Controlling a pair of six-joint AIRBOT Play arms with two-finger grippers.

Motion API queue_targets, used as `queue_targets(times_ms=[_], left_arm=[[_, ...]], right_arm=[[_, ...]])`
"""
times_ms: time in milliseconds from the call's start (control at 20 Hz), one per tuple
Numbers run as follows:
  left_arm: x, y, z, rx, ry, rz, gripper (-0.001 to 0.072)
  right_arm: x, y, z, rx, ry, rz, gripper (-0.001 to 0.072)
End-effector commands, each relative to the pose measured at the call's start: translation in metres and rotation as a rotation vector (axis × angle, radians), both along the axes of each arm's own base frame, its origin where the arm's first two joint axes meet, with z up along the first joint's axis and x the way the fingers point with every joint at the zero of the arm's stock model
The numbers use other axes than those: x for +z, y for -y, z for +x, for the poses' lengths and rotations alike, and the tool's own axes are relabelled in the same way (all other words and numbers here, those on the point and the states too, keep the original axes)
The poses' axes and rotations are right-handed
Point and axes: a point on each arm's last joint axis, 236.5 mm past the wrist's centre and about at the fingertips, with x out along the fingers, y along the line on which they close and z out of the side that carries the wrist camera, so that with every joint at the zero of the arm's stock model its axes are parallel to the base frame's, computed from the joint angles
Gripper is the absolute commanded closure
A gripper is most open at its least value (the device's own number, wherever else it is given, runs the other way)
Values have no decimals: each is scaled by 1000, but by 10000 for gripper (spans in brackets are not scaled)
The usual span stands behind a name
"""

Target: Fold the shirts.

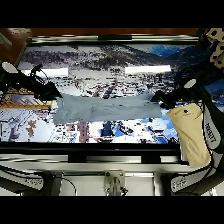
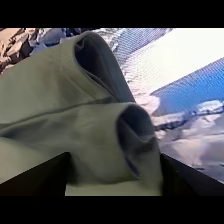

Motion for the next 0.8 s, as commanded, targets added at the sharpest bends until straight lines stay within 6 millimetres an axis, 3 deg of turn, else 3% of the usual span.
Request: queue_targets(times_ms=[0,100,200,300,350,450,600,750], left_arm=[[11,5,1,-23,35,-11,242],[16,10,2,-26,47,-36,242],[19,15,3,-24,52,-62,243],[22,18,4,-22,55,-78,245],[23,20,4,-22,57,-85,268],[26,29,4,-30,61,-111,451],[36,70,9,-84,109,-166,659],[37,139,17,-143,187,-177,668]], right_arm=[[-18,-20,-10,33,-62,46,43],[-20,-31,-11,56,-63,45,51],[-17,-39,-13,86,-55,56,350],[0,-49,-12,141,-6,105,608],[13,-50,-10,157,33,112,652],[48,-50,-4,197,138,96,652],[115,-53,-3,216,289,74,651],[189,-58,-15,178,418,79,652]])
